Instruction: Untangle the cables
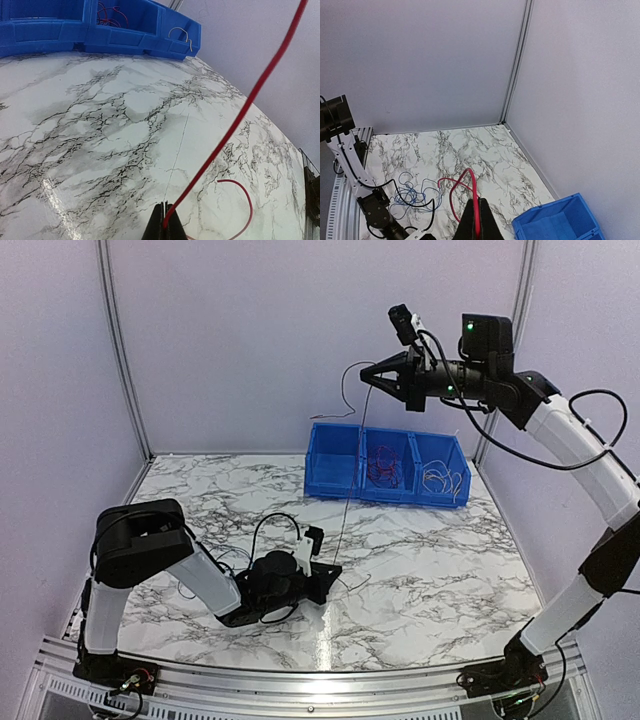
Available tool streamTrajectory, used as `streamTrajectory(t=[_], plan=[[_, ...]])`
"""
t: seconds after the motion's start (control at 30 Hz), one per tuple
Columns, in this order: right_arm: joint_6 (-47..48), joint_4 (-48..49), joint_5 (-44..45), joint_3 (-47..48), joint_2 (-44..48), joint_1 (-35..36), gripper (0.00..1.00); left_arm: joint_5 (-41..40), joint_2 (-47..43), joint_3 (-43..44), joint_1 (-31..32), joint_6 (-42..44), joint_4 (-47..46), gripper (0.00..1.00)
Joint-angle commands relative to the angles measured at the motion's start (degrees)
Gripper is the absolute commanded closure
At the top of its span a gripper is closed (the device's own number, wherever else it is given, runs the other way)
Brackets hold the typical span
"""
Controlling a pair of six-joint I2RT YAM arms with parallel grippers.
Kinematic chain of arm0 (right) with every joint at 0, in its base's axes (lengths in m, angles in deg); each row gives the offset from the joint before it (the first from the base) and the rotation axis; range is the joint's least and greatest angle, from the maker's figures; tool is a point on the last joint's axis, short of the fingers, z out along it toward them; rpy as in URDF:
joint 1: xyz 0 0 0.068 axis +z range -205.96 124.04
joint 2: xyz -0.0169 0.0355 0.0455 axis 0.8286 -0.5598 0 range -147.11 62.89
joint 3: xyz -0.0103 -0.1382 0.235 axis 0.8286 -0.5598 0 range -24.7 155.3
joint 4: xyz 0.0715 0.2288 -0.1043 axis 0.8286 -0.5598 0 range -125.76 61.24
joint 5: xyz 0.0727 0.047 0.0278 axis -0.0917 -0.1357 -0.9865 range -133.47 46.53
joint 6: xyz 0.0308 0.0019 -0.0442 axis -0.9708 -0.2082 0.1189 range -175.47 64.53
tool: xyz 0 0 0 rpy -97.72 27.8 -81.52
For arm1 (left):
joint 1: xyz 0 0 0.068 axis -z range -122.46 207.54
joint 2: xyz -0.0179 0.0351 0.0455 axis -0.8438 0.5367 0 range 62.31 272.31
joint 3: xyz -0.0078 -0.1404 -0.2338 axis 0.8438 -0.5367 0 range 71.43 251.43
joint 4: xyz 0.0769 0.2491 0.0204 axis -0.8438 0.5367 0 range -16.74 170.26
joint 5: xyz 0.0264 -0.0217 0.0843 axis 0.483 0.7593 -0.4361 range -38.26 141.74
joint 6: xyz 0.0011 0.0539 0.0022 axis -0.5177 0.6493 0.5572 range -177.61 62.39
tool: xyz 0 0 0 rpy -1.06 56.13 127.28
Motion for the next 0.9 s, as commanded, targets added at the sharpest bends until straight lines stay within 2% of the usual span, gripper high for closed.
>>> streamTrajectory(t=[0.0, 0.1, 0.17, 0.23, 0.33, 0.53, 0.7, 0.87], plan=[[-1.6, 3.0, 2.5, 4.0, -0.5, -1.3, 1.0, 0.6, 1.9, -0.9, -0.3, -0.5, -0.4, 1.0], [-0.8, 3.4, 4.3, 3.6, -1.1, -1.5, 1.0, 0.8, 1.1, -1.1, -0.3, 0.6, -0.5, 0.99], [0.2, 4.0, 6.4, 2.8, -1.5, -1.5, 1.0, -0.5, -0.5, -2.1, -0.3, 1.5, -0.5, 0.76], [1.2, 5.1, 9.0, 1.6, -1.9, -1.6, 1.0, -1.9, -2.9, -3.5, -0.3, 2.6, -0.5, 0.59], [2.1, 6.6, 11.4, 0.4, -2.8, -2.5, 1.0, -3.1, -6.2, -6.1, -0.2, 3.4, -0.6, 0.48], [2.3, 9.1, 13.4, 2.5, -5.5, -5.8, 1.0, -2.7, -5.7, -9.3, 0.8, 2.4, -3.4, 0.45], [3.4, 10.9, 16.6, 8.0, -8.8, -8.8, 1.0, 0.6, 0.0, -10.0, 1.6, -0.2, -12.1, 0.45], [7.5, 11.9, 22.2, 16.5, -14.7, -10.7, 1.0, 1.6, 1.6, -8.7, 1.7, 1.0, -12.6, 0.45]])
